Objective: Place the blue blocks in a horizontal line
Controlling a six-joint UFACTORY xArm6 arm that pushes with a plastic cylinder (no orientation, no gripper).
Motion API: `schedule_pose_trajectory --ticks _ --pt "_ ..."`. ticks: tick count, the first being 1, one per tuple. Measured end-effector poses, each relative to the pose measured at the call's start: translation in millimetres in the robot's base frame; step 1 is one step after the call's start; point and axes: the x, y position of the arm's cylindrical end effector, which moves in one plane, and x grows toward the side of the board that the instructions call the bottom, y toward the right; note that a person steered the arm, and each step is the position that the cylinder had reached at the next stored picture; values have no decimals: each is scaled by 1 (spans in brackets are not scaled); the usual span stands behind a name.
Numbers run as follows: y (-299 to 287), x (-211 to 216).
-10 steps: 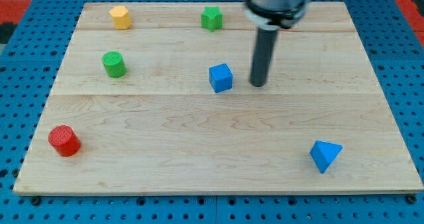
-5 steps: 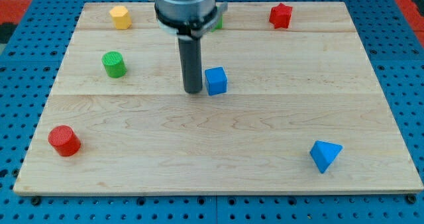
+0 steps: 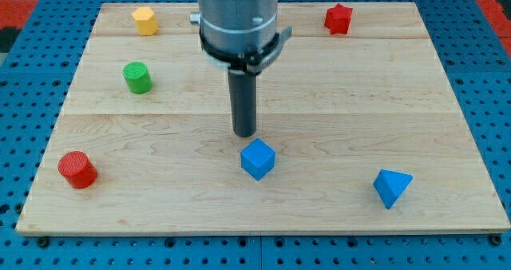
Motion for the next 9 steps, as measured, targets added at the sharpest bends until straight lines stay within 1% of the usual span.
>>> schedule_pose_trajectory --ticks 1,2,3,5,6,7,8,9 --pt "53 14" --pt "59 44" --pt "43 84" --pt "19 34" --pt "-5 78" --pt "-5 76" --pt "29 48" --pt "31 47"
